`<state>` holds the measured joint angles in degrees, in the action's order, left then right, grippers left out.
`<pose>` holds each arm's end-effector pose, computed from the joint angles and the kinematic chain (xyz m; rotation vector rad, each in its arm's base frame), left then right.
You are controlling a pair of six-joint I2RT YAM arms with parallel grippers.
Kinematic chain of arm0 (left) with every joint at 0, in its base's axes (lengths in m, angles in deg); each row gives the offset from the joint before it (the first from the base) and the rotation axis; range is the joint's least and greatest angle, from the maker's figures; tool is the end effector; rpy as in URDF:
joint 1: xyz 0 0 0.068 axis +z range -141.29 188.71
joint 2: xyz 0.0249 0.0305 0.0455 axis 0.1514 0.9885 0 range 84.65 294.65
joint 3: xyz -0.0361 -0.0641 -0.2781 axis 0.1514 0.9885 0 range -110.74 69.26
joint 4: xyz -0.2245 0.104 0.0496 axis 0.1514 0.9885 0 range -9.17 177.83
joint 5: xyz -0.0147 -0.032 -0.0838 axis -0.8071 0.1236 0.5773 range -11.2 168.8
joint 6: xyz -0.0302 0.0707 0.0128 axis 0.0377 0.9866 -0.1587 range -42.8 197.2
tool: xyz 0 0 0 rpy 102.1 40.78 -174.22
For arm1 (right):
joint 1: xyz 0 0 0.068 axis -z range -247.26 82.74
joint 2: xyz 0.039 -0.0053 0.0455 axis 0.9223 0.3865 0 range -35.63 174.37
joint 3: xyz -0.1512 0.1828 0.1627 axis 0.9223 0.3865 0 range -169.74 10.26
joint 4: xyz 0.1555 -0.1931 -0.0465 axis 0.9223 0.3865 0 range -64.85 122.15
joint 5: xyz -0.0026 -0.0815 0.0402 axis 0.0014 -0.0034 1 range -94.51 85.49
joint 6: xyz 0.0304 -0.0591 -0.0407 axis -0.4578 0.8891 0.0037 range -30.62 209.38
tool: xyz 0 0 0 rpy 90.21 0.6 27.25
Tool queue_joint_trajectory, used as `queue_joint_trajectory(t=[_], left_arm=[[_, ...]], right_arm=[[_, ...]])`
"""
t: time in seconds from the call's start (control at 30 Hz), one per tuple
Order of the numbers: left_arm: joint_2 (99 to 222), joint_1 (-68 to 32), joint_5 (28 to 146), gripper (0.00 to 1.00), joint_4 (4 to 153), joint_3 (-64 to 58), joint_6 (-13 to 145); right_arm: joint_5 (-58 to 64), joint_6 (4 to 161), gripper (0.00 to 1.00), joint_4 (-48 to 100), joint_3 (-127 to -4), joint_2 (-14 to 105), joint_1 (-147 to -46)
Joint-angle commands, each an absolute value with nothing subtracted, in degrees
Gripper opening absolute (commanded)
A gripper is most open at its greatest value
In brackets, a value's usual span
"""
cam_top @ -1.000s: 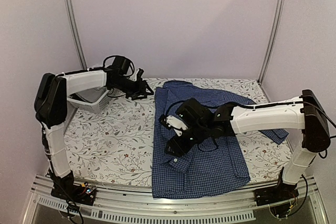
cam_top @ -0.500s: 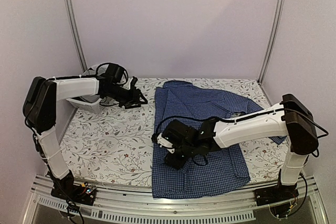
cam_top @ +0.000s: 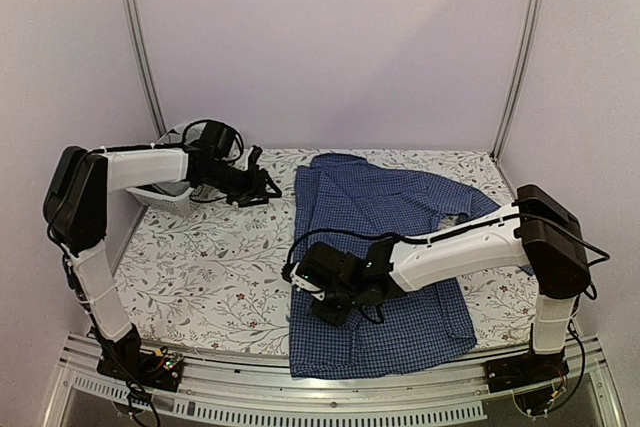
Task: Fold and stack the long sleeve shirts
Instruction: Adjust the sleeve at the center of the board.
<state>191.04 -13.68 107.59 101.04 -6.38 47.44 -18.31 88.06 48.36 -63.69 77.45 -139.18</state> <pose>0.3715 -0.1877 0.2099 0.0681 2.5785 -0.9927 0.1437 0.3888 0.1458 -1.4451 2.1760 0.1299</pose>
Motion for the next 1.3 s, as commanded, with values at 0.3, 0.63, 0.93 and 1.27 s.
queue_joint_trajectory(t=[0.3,0.63,0.93,1.27], left_arm=[[191.17,-12.82,109.0,0.47,99.48,-6.2,48.11],[191.48,-13.03,109.97,0.47,98.13,-4.6,47.46],[195.0,-14.91,109.81,0.47,95.81,-4.52,46.14],[203.56,-18.57,105.77,0.46,95.21,-10.99,47.14]], right_arm=[[-13.51,86.6,0.0,47.16,-63.31,70.96,-139.6],[-3.7,84.51,0.0,45.93,-60.37,66.8,-139.64],[-1.0,81.98,0.09,43.31,-58.3,68.79,-139.52],[0.02,78.33,0.62,42.55,-56.9,63.44,-134.11]])
